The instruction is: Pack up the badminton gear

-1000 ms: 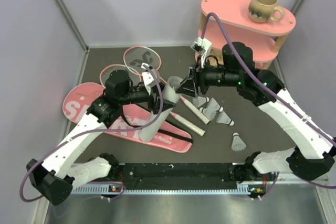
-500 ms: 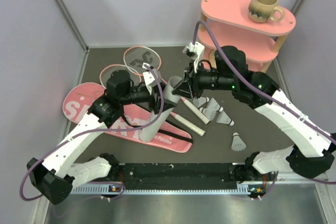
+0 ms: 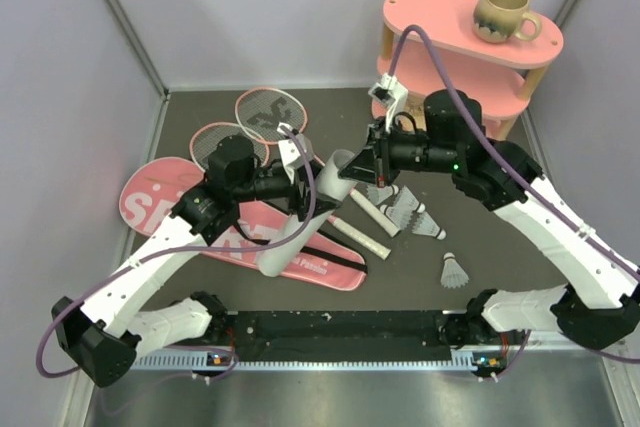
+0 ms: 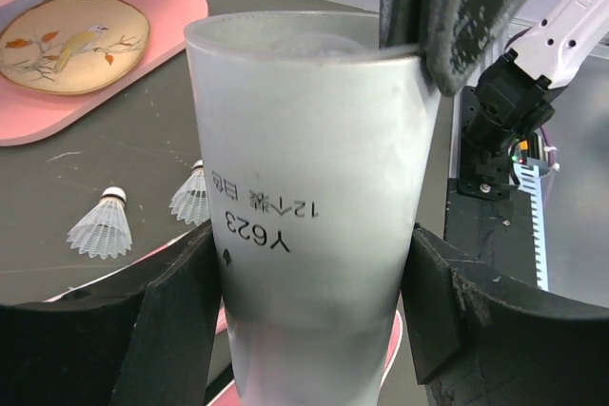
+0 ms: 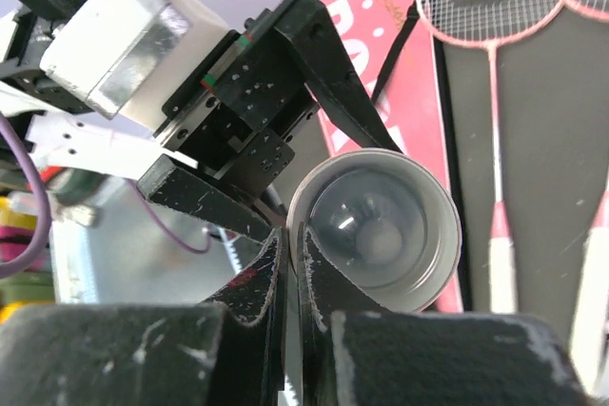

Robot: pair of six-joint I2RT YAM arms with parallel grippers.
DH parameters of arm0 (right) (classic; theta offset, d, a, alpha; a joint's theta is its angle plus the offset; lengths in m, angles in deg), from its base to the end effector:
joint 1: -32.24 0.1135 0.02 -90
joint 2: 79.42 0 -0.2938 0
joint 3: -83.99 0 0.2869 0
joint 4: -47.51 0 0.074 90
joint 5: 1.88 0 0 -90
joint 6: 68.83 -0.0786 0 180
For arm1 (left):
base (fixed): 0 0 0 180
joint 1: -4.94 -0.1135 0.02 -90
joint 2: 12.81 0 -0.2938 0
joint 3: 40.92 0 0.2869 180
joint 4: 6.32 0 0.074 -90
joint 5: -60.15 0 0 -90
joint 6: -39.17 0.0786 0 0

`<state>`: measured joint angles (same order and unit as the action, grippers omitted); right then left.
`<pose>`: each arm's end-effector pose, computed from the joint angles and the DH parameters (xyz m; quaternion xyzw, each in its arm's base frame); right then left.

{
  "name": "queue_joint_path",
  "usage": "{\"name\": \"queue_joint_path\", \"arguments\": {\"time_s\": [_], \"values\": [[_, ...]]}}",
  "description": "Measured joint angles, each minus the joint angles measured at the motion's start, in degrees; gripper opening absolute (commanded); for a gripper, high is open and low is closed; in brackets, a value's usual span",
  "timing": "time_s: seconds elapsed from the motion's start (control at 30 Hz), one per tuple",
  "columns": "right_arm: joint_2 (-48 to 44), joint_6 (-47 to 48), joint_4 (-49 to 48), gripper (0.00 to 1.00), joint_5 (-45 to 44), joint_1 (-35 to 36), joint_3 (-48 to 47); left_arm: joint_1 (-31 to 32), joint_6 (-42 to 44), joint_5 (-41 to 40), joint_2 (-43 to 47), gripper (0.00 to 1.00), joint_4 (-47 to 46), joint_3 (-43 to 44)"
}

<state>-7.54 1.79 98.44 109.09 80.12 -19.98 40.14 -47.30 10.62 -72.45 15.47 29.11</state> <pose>0.1878 0.2497 0.4975 -0.2995 0.7491 0.4401 0.3944 0.2034 -0.2059 0.3923 0.4474 0.6124 -0.4197 0.4987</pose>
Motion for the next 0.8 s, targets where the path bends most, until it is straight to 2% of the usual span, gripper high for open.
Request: {"name": "queue_joint_path", "arguments": {"time_s": [0.13, 0.27, 0.57, 0.8], "values": [[-2.3, -6.3, -0.5, 0.00, 5.4, -4.7, 3.2, 0.9, -0.2, 0.0, -0.8, 0.15, 0.0, 0.0], [-3.7, -9.5, -1.9, 0.00, 7.7, -6.2, 5.0, 1.5, 0.0, 0.4, -1.1, 0.13, -0.1, 0.0], [-9.9, -12.0, -6.8, 0.00, 9.0, -7.5, 6.0, 1.6, 1.3, -1.6, -1.8, 0.12, 1.8, -0.1], [-10.1, -12.4, -7.9, 0.00, 8.7, -7.5, 6.0, 2.5, 2.3, -1.9, -1.6, 0.12, 2.0, -0.3]]}}
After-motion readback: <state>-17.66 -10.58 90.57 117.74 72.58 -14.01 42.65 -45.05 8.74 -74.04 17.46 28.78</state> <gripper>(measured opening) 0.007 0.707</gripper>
